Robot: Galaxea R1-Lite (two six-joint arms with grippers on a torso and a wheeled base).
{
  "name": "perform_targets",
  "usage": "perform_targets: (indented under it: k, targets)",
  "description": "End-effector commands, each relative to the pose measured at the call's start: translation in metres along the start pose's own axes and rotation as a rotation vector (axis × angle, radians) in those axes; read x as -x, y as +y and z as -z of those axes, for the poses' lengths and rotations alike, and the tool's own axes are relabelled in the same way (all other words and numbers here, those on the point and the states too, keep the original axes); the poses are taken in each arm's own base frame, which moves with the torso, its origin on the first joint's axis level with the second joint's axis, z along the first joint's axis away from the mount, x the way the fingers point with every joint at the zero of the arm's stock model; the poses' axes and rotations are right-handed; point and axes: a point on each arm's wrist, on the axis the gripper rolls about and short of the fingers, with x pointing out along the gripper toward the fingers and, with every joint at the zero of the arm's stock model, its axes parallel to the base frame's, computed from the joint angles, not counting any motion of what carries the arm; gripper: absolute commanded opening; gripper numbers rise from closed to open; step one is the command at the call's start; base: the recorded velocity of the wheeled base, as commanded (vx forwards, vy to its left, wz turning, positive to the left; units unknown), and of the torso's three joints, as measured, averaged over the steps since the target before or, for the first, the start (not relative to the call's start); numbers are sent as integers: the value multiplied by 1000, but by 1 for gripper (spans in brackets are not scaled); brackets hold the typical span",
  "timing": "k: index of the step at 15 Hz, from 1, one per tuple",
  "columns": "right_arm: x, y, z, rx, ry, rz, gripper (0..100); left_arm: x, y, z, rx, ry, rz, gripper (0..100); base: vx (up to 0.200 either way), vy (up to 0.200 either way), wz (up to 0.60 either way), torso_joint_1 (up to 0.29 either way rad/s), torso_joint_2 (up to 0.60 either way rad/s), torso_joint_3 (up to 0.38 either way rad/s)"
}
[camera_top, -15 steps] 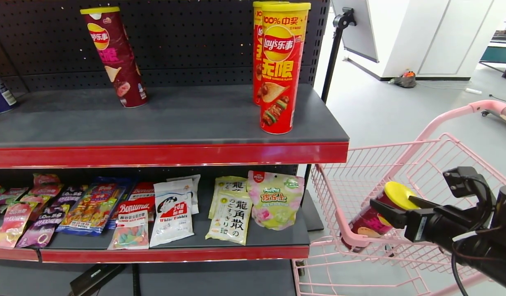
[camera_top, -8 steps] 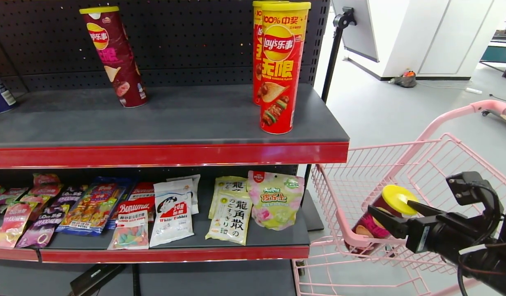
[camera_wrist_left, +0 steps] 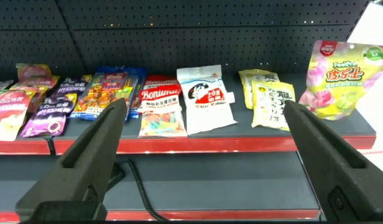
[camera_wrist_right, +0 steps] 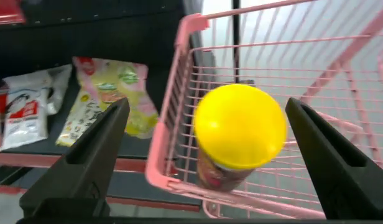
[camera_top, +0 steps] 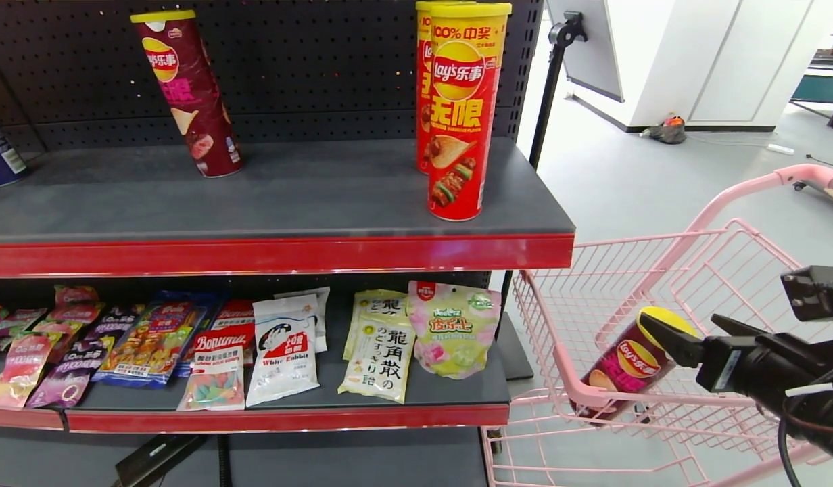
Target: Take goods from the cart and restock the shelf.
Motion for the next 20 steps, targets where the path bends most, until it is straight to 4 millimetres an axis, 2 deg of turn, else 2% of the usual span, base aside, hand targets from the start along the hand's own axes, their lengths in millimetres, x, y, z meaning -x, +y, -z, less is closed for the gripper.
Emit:
perform_targets:
  k: [1, 3, 5, 8, 11, 20]
  targets:
    - [7, -11, 11, 5, 37, 55, 100, 0, 0, 0, 0, 1, 0, 100, 0, 0, 0, 0, 0, 0]
    - [15, -11, 28, 6, 112, 19, 100, 0, 0, 0, 0, 1, 0, 100, 0, 0, 0, 0, 0, 0]
    - [17, -10, 34, 7, 145, -29, 100, 0, 0, 0, 0, 1, 0, 100, 0, 0, 0, 0, 0, 0]
    - [3, -10, 38, 9, 198, -28, 100, 0, 0, 0, 0, 1, -2, 100, 0, 0, 0, 0, 0, 0]
    - [-23, -8, 35, 4, 213, -21, 100, 0, 0, 0, 0, 1, 0, 100, 0, 0, 0, 0, 0, 0]
    - [-60, -15, 39, -5, 240, 35, 100, 0, 0, 0, 0, 1, -2, 100, 0, 0, 0, 0, 0, 0]
